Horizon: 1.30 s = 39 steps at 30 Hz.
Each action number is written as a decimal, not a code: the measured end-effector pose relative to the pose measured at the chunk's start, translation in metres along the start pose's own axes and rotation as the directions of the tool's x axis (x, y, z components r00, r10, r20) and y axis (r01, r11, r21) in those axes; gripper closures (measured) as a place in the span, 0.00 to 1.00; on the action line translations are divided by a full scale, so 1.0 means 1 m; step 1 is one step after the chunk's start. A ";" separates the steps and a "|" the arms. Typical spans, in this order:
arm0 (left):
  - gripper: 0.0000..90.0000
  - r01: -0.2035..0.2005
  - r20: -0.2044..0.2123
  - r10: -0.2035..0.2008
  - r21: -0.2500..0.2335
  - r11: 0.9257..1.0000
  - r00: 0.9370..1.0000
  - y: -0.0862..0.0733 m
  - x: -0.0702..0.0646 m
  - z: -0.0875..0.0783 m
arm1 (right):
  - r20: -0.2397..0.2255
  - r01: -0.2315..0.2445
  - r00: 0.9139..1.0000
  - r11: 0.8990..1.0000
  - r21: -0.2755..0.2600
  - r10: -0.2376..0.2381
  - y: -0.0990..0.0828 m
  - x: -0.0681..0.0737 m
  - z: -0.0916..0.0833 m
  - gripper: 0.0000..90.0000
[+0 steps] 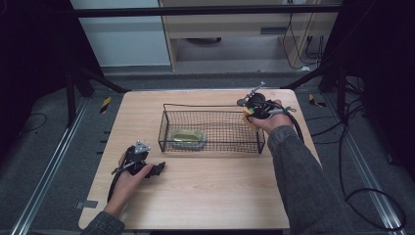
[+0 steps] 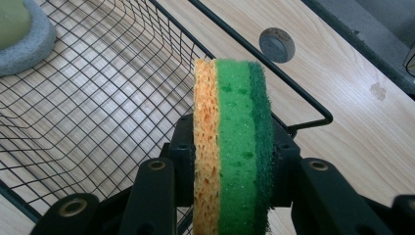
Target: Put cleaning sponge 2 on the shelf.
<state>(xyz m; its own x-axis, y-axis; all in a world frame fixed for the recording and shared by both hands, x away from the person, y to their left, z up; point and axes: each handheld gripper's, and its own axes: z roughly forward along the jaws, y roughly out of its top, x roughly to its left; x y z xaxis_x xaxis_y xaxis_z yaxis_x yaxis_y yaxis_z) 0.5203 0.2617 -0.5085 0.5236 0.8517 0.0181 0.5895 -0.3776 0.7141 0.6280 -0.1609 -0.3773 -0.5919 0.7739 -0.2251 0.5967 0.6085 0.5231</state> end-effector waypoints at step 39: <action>0.00 -0.003 0.003 0.003 0.000 1.000 1.000 0.000 0.000 0.000 | 0.007 0.019 1.000 0.998 0.062 -0.020 -0.006 0.008 0.032 0.71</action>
<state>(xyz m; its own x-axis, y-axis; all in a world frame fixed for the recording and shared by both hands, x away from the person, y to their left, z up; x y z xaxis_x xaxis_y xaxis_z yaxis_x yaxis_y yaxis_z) 0.5209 0.2615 -0.5086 0.5271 0.8496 0.0182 0.5881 -0.3802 0.7139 0.6368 -0.1525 -0.4086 -0.5999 0.7629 -0.2410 0.6178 0.6331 0.4663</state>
